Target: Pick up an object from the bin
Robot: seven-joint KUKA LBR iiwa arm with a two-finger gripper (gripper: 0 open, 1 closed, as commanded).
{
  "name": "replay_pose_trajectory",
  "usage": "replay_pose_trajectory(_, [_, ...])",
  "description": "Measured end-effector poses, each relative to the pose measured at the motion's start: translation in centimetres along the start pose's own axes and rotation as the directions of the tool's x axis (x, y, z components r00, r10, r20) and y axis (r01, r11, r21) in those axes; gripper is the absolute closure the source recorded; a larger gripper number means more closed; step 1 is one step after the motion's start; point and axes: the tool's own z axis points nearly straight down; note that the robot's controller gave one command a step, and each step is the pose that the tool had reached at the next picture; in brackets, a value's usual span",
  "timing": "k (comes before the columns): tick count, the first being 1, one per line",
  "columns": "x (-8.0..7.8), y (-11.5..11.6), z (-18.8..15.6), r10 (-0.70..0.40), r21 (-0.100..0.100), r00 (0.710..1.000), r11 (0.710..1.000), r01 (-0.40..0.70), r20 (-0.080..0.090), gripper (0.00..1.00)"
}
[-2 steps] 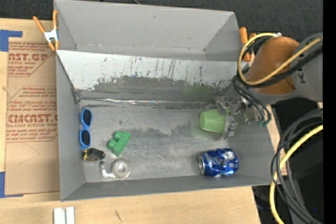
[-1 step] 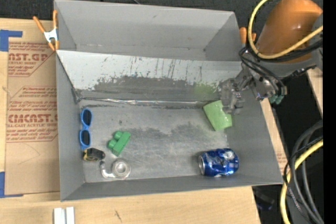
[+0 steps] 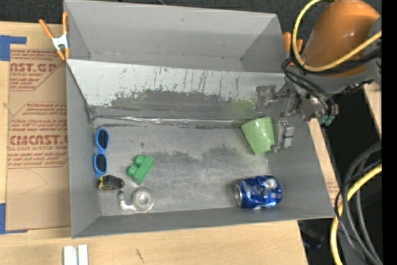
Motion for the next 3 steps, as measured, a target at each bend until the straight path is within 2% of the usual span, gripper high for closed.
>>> replay_pose_trajectory(1, [2.9, -1.8, 11.4, -0.077, -0.007, 0.997, 0.997, 0.077, -0.006, 0.0])
replay_pose_trajectory(2, [8.6, -1.2, 13.4, -0.378, 0.004, 0.926, 0.926, 0.378, 0.003, 0.0])
replay_pose_trajectory(3, [8.6, -1.2, 13.2, -0.377, 0.003, 0.926, 0.926, 0.377, 0.004, 1.0])
